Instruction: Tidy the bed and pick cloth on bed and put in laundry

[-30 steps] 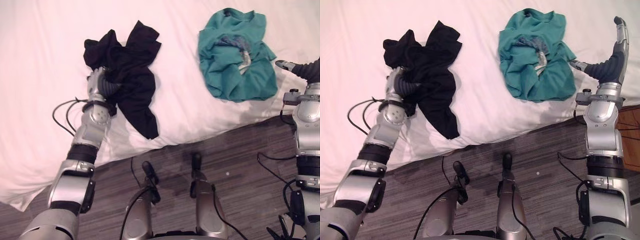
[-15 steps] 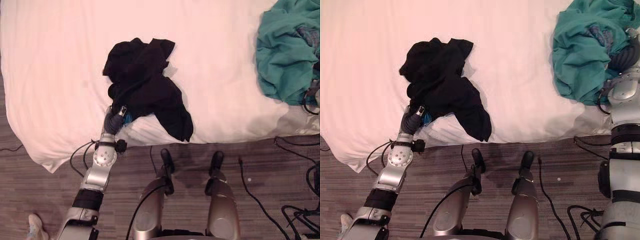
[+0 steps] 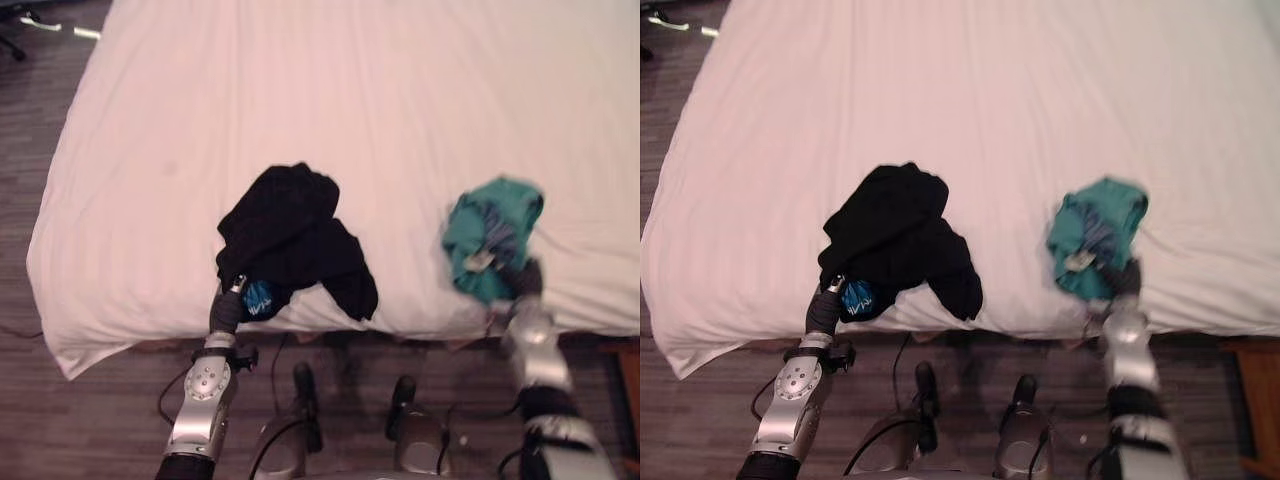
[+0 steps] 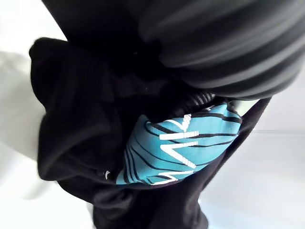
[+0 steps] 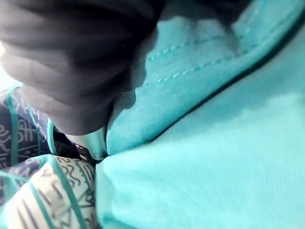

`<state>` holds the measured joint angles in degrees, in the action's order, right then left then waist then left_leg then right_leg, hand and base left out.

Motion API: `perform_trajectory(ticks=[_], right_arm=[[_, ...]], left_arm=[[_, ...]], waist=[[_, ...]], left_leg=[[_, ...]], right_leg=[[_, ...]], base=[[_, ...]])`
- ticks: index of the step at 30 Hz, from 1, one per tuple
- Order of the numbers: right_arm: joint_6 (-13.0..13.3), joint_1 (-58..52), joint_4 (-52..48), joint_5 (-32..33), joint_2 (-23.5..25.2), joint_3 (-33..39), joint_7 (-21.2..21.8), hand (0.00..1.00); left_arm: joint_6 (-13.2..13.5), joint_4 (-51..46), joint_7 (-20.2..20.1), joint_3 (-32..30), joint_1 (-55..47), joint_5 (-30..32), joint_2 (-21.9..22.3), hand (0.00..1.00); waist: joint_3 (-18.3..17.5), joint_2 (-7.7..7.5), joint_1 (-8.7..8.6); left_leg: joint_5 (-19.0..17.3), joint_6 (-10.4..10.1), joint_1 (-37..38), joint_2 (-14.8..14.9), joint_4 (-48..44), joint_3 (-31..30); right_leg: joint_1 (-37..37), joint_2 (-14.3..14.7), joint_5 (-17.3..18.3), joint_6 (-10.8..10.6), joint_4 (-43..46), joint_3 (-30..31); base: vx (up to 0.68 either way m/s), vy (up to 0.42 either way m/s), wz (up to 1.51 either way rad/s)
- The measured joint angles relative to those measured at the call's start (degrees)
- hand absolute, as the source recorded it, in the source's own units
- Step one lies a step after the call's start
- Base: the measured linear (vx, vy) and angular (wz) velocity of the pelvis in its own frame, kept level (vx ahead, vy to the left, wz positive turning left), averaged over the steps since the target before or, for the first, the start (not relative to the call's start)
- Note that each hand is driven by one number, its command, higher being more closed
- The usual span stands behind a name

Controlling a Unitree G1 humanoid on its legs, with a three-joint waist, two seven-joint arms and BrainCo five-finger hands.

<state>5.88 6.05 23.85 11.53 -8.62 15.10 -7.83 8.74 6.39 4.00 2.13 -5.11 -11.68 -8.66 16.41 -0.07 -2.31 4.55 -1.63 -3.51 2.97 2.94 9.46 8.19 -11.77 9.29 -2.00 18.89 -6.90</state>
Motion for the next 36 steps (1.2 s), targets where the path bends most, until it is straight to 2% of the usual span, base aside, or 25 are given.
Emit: perform_trajectory(ticks=[1, 2, 5, 8, 9, 10, 11, 12, 13, 14, 15, 17, 18, 19, 20, 21, 22, 24, 25, 26, 27, 28, 29, 31, 36], right_arm=[[0.4, -4.6, -1.5, 4.5, 4.3, 0.4, 0.7, 1.0], [0.4, -5.5, -1.7, 5.8, 5.3, 0.4, 0.7, 1.0], [0.4, -8.5, -3.2, 10.7, 7.1, -0.2, 1.4, 1.0], [0.5, -8.9, -3.3, 10.7, 6.7, -0.9, 2.0, 1.0], [0.5, -9.1, -3.9, 9.7, 6.4, -1.3, 1.9, 1.0], [0.5, -9.6, -5.1, 7.5, 5.7, -1.6, 1.6, 1.0], [0.5, -9.7, -5.2, 6.4, 5.7, -1.4, 1.3, 1.0], [0.3, -9.9, -5.3, 4.8, 4.7, -0.9, 1.1, 1.0], [-0.3, -10.7, -6.4, 0.5, 4.7, -0.7, -0.7, 1.0], [-0.5, -11.4, -7.4, -1.0, 4.6, -0.7, -1.3, 1.0], [-1.2, -12.9, -8.9, -3.5, 3.4, -0.6, -2.5, 1.0], [-2.4, -14.0, -9.5, -6.3, 1.7, 0.2, -3.6, 1.0], [-2.5, -14.3, -9.6, -7.7, 2.9, 1.2, -3.8, 1.0], [-2.5, -14.3, -9.5, -7.9, 3.4, 1.3, -4.0, 1.0], [-2.8, -14.3, -9.5, -8.3, 3.9, 2.3, -4.7, 1.0], [-2.9, -14.5, -9.6, -8.7, 4.0, 2.9, -4.8, 1.0], [-3.1, -15.3, -9.6, -8.9, 4.1, 4.5, -5.3, 1.0], [-3.7, -15.4, -10.0, -8.9, 4.6, 6.2, -5.8, 1.0], [-4.0, -15.0, -9.9, -8.9, 4.6, 6.6, -6.1, 1.0], [-4.3, -14.6, -9.9, -9.0, 4.8, 6.4, -6.1, 1.0], [-4.6, -13.9, -9.6, -9.1, 5.5, 5.7, -6.1, 1.0], [-4.6, -13.9, -9.6, -9.4, 6.4, 4.7, -5.9, 1.0], [-4.7, -14.1, -9.6, -9.4, 6.5, 3.9, -5.7, 1.0], [-4.6, -14.7, -9.7, -9.4, 7.5, 1.9, -5.1, 1.0], [-3.9, -17.7, -11.8, -9.3, 9.7, 0.6, -4.3, 1.0]], left_arm=[[-0.9, 0.0, -0.3, -0.1, 0.0, -0.1, 0.5, 1.0], [-1.1, 0.1, -0.3, -0.3, -0.1, -0.2, 0.8, 1.0], [-1.9, 0.2, -0.3, -0.6, -2.5, -0.3, 3.4, 1.0], [-2.1, 0.1, -0.3, -1.8, -4.8, -0.5, 5.8, 1.0], [-2.1, 0.1, -0.1, -3.0, -5.0, -0.6, 6.9, 1.0], [-2.1, 0.1, 0.0, -3.6, -4.4, -0.8, 7.8, 1.0], [-2.1, 0.1, 0.0, -3.7, -4.0, -1.1, 8.2, 1.0], [-2.1, 0.1, 0.1, -4.5, -3.6, -1.1, 9.1, 1.0], [-2.2, 0.9, 1.2, -5.2, -3.7, -1.1, 9.0, 1.0], [-2.2, 1.2, 1.5, -5.2, -3.9, -1.1, 9.0, 1.0], [-2.3, 1.7, 2.2, -5.1, -4.5, -1.1, 9.4, 1.0], [-2.3, 3.0, 3.4, -5.1, -5.1, -1.1, 10.1, 1.0], [-2.3, 4.5, 3.9, -6.1, -5.0, -1.1, 10.0, 1.0], [-2.3, 5.4, 4.1, -7.3, -4.7, -1.1, 9.7, 1.0], [-2.6, 6.7, 4.9, -8.2, -5.2, -1.1, 10.1, 1.0], [-2.9, 7.7, 5.0, -8.9, -6.2, -1.1, 10.6, 1.0], [-3.4, 8.8, 4.9, -9.0, -6.1, -1.1, 11.2, 1.0], [-4.1, 9.1, 5.0, -9.4, -7.0, -1.0, 11.3, 1.0], [-4.5, 9.1, 5.0, -10.2, -7.4, -0.8, 11.0, 1.0], [-4.7, 9.1, 5.0, -10.8, -7.6, -0.5, 10.7, 1.0], [-5.2, 9.1, 5.1, -11.5, -7.6, -0.1, 10.2, 1.0], [-5.9, 9.2, 5.5, -11.7, -7.5, 0.2, 9.4, 1.0], [-6.1, 9.2, 5.7, -11.7, -7.5, 0.2, 9.2, 1.0], [-6.0, 9.1, 6.3, -11.5, -7.4, 0.3, 8.8, 1.0], [-5.6, 9.4, 6.2, -7.1, -7.1, 1.3, 7.2, 1.0]], waist=[[-1.3, -1.82, -0.41], [-1.6, -2.18, -0.44], [-3.6, -0.5, 0.12], [-5.2, 1.33, 0.68], [-5.6, 1.76, 0.76], [-5.9, 2.28, 0.6], [-5.9, 2.47, 0.47], [-6.3, 3.42, 0.5], [-6.3, 3.03, 0.62], [-6.4, 3.15, 0.57], [-7.0, 4.28, 0.45], [-8.0, 6.68, -0.01], [-9.1, 4.84, -0.09], [-8.8, 4.5, -0.41], [-9.1, 5.33, 0.06], [-9.7, 6.24, -0.22], [-9.7, 6.08, -1.03], [-9.8, 4.73, -0.06], [-9.7, 3.61, 0.0], [-9.3, 2.2, 0.05], [-8.7, 0.72, 0.13], [-8.6, -0.07, -0.13], [-8.6, -0.05, -0.17], [-8.5, 0.05, -0.27], [-8.5, 0.16, -1.39]], left_leg=[[0.1, -0.1, 0.3, -0.7, -0.6, -2.4], [0.1, -0.1, 0.3, -1.2, -0.9, -3.2], [1.0, -1.4, 0.7, -0.8, -0.5, -6.8], [2.5, -2.6, -0.2, 0.0, 0.2, -10.5], [3.9, -2.9, -1.8, 0.1, 0.0, -12.1], [7.7, -1.9, -4.3, -0.3, 0.8, -11.4], [8.7, -0.6, -5.1, -0.4, 1.4, -9.3], [3.2, 4.6, -6.1, 0.7, 0.2, 3.1], [-2.2, 5.1, -6.9, 3.3, -3.3, 16.3], [-4.0, 5.3, -6.8, 4.1, -4.5, 19.9], [-5.5, 6.7, -6.7, 5.2, -6.9, 24.3], [-8.5, 7.8, -7.5, 5.5, -8.9, 24.7], [-12.0, 7.1, -9.1, 5.6, -12.2, 28.2], [-12.5, 8.3, -9.7, 6.2, -15.5, 28.7], [-12.1, 7.5, -9.6, 8.7, -19.5, 29.3], [-9.6, 4.8, -8.7, 10.0, -19.5, 30.7], [-6.4, 6.8, -9.5, 8.0, -18.8, 28.7], [-7.2, 8.1, -11.2, 4.7, -18.4, 25.0], [-7.6, 9.5, -11.6, 3.0, -18.1, 23.5], [-7.7, 10.0, -11.4, 1.9, -17.6, 23.1], [-7.9, 10.7, -11.2, 0.7, -17.1, 21.3], [-8.0, 10.8, -11.0, 0.4, -16.7, 18.9], [-7.7, 10.5, -10.4, 0.4, -16.2, 18.2], [-7.0, 8.8, -6.4, -1.1, -12.1, 14.4], [-4.9, 5.7, -1.7, -6.1, -5.6, 5.2]], right_leg=[[-2.1, 1.1, 3.3, -1.3, -0.7, 7.3], [-3.1, 1.1, 4.0, -2.4, -1.2, 8.0], [-5.6, 1.7, 4.5, -3.8, -2.0, 4.7], [-7.1, 2.6, 4.5, -4.0, -2.2, 0.4], [-7.3, 2.8, 4.4, -3.9, -2.3, -2.3], [-7.7, 2.6, 4.3, -3.6, -2.6, -7.5], [-8.3, 1.9, 3.9, -3.0, -3.3, -9.6], [-9.7, 2.2, 3.6, -3.0, -4.3, -14.6], [-12.1, 1.9, 2.8, -3.6, -5.3, -19.3], [-13.3, 1.6, 2.7, -3.7, -5.5, -20.9], [-15.7, 1.3, 2.7, -3.7, -5.3, -25.5], [-17.0, 0.4, 3.7, -3.8, -2.1, -31.2], [-17.1, 0.7, 4.6, -2.9, -8.5, -32.9], [-18.0, 0.0, 4.0, -3.3, -8.4, -34.4], [-19.0, -0.6, 3.4, -2.8, -6.9, -37.8], [-20.2, -0.3, 3.4, -2.8, -6.1, -40.4], [-21.7, -1.7, 3.6, -2.9, -4.2, -45.1], [-21.6, -4.7, 3.5, -3.0, 0.8, -48.5], [-20.2, -8.3, 3.4, -2.7, 7.8, -48.8], [-19.0, -10.8, 2.9, -1.9, 13.0, -48.3], [-16.5, -14.2, 1.6, 2.9, 20.6, -46.1], [-11.5, -13.7, 4.1, 6.5, 26.0, -37.4], [-9.7, -12.2, 4.6, 5.2, 26.4, -33.0], [-6.1, -7.0, 7.1, 0.0, 24.1, -21.2], [-0.6, 2.8, 8.3, -3.3, 7.3, -3.5]], base=[[0.09, -0.175, 0.94], [0.08, -0.199, 0.96], [0.01, -0.11, 0.54], [-0.02, -0.123, 0.74], [-0.11, -0.1, 1.38], [-0.12, -0.056, 1.63], [-0.12, 0.016, 1.93], [-0.06, 0.033, 1.91], [-0.02, 0.011, 1.91], [0.02, 0.029, 2.15], [0.06, 0.073, 2.25], [0.04, 0.076, 2.27], [0.03, 0.045, 1.81], [0.05, 0.045, 1.94], [0.11, 0.049, 1.46], [0.18, 0.074, 1.97], [0.19, 0.091, 1.76], [0.15, 0.146, 1.42], [0.16, 0.18, 1.0], [0.16, 0.155, 0.78], [0.22, 0.156, 0.77], [0.24, 0.129, 0.79], [0.21, 0.102, 0.83], [0.18, 0.107, 0.84], [0.15, 0.001, 1.16]])
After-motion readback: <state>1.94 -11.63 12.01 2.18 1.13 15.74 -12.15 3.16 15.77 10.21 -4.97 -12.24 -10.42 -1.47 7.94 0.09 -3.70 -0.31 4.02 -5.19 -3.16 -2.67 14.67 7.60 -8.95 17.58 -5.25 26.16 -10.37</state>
